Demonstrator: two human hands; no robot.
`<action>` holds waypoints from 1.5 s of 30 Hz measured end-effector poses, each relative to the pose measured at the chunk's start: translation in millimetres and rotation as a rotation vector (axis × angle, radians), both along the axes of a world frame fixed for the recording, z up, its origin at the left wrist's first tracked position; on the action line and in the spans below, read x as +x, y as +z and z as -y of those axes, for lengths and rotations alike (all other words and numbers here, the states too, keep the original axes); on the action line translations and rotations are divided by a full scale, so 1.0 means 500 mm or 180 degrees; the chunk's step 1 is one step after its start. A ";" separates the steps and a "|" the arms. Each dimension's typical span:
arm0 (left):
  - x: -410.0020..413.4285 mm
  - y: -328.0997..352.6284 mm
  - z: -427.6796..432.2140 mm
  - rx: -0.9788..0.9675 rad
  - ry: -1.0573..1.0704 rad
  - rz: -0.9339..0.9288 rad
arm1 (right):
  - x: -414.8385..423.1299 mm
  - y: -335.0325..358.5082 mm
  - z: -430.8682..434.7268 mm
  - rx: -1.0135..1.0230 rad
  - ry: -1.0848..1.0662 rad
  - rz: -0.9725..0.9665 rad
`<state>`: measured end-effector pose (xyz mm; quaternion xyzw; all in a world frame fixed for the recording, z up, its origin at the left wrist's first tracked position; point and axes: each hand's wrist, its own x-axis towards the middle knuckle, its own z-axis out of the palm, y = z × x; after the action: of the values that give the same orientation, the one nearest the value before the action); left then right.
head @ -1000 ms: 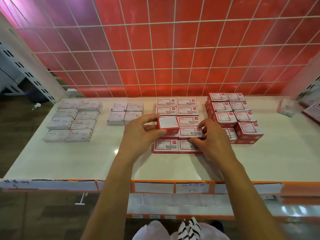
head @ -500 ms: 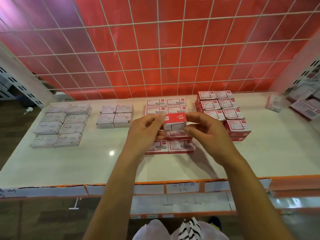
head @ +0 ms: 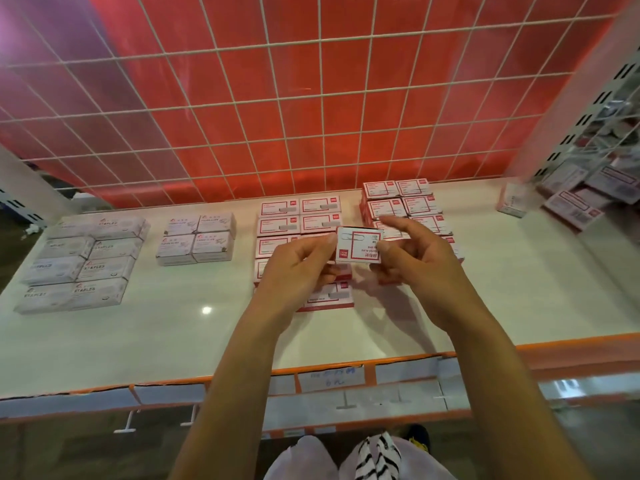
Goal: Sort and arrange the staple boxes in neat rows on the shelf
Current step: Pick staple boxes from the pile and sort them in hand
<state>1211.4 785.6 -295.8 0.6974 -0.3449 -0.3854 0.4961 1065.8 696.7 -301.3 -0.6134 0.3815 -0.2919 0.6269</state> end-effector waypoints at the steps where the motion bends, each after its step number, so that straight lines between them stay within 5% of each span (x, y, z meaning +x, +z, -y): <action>1: -0.005 0.000 0.005 -0.0031 0.0038 -0.0067 | -0.004 0.001 0.003 0.0003 -0.0008 0.0010; 12: -0.071 0.009 0.058 -0.0527 0.0311 -0.0264 | -0.026 0.002 0.010 0.0249 -0.0104 0.0139; 20: -0.077 0.001 0.075 -0.0137 0.0000 0.1036 | -0.053 -0.007 0.019 -0.0252 0.0263 -0.0349; 29: -0.080 -0.020 0.076 0.0424 -0.0401 0.2147 | -0.109 0.008 0.063 -0.1063 -0.0387 -0.1029; 39: -0.119 -0.043 0.095 0.0478 -0.0303 0.2372 | -0.123 -0.014 0.076 -0.1884 -0.0472 -0.1926; 45: -0.131 -0.047 0.103 0.0410 -0.0087 0.2164 | -0.124 -0.025 0.079 -0.1842 -0.0429 -0.2077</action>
<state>1146.2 734.3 -319.1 0.8111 -0.4748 -0.1586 0.3026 1003.7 657.0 -314.0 -0.7974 0.5013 -0.2180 0.2556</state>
